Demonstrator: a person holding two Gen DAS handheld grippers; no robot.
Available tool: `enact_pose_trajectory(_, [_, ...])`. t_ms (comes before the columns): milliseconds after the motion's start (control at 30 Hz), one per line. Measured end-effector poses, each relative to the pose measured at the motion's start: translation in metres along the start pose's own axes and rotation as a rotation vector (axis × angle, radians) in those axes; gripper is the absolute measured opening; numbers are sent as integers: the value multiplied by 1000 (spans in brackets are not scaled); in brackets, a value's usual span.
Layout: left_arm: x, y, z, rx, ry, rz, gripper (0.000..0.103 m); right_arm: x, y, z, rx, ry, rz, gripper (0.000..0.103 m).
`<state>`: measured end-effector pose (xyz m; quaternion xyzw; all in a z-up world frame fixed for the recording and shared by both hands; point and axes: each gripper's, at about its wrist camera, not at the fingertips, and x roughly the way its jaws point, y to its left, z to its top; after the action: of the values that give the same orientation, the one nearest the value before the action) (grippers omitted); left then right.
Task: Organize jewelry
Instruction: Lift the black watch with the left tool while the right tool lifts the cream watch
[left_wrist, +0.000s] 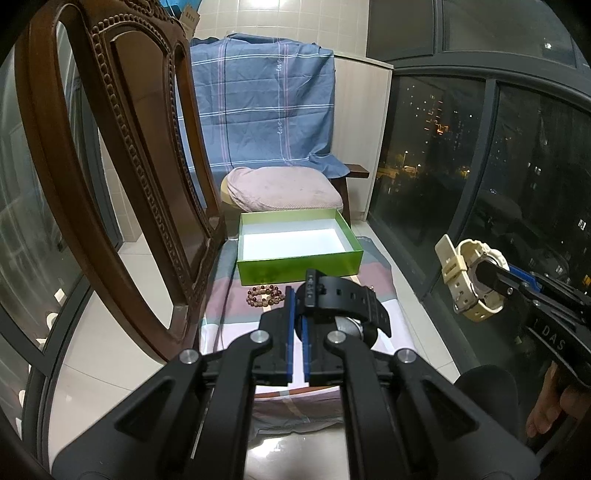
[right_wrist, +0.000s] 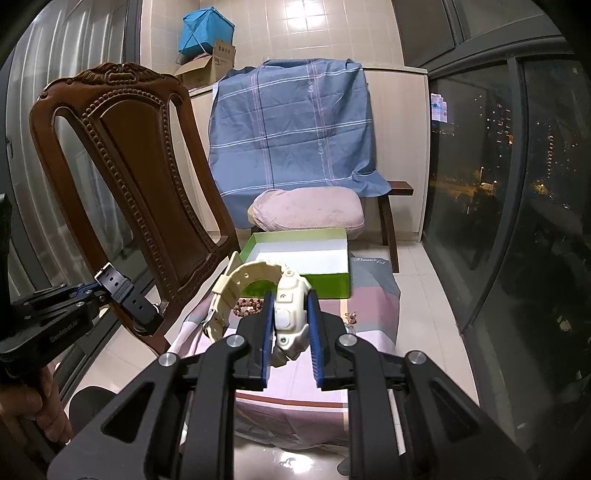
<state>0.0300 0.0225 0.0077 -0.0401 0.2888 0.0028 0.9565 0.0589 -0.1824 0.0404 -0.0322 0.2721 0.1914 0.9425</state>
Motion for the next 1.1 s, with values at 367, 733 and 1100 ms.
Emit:
enact_pose_trajectory(367, [0,1,-1,-1,2,2,4,2,1,-1,-9,0,-3,18])
enact_pose_trajectory(733, [10,2,-1,-10,26,-1,4,14,-1,-1,-4,25,-6,18])
enact_pose_trajectory(1100, [72,11,43,-9,59,-13,4,69,-14,28,-15,51,8,18])
